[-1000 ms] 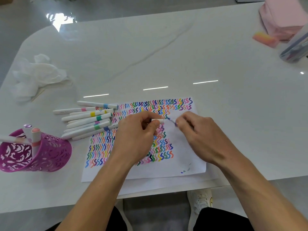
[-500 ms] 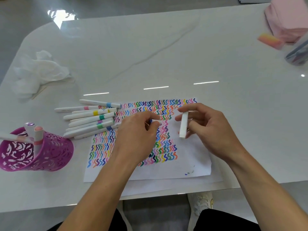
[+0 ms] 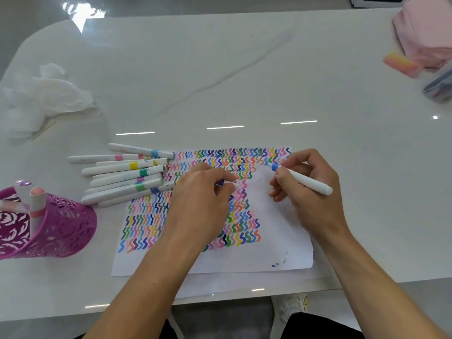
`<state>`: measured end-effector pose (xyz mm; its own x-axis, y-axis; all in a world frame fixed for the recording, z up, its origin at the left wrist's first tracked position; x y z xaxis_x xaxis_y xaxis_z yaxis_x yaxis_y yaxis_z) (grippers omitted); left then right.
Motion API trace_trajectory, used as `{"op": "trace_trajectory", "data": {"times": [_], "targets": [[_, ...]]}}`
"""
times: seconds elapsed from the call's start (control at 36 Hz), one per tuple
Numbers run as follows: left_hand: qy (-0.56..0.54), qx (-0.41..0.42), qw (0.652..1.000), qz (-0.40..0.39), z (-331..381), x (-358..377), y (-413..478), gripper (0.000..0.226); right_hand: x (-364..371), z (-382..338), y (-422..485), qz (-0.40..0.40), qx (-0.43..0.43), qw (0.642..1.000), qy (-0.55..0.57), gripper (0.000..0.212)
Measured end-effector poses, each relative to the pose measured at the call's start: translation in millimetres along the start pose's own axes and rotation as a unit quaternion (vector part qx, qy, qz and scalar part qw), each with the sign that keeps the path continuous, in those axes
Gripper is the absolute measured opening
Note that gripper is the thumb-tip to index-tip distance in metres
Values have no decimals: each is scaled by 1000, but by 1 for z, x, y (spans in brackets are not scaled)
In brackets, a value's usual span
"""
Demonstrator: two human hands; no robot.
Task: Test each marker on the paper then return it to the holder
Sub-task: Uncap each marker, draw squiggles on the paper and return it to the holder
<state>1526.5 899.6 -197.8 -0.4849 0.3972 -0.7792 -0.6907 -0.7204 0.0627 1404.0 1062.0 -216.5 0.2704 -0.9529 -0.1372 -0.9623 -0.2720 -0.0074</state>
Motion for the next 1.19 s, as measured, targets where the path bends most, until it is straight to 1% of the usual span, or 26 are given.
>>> {"op": "trace_trajectory", "data": {"times": [0.08,0.28,0.5,0.75,1.0,1.19], "targets": [[10,9,1000,-1,-1,-1,1,15,2,8,0,7,13,1000,-11,12],[28,38,999,-2,2,-1,1,16,8,10,-1,4,-5,999,-33,11],[31,40,999,-3,1,1,1,16,10,12,2,7,5,998,-59,11],[41,44,998,-1,2,3,1,17,11,12,4,-6,18,998,-51,14],[41,36,999,1,1,1,2,21,8,11,3,15,29,998,-49,15],[49,36,998,13,2,2,2,20,13,8,-2,-4,23,999,-47,11]]}}
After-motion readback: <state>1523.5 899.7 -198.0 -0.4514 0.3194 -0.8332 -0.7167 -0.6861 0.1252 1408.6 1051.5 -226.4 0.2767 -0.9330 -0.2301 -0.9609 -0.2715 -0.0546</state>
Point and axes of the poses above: each hand's wrist, its own y-axis towards the middle knuckle, its own x-axis out of the palm, z = x × y, the point moved 6 cm from there along y, towards the middle knuckle, and after that the axes turned 13 degrees about z, right-handed, at the moved point
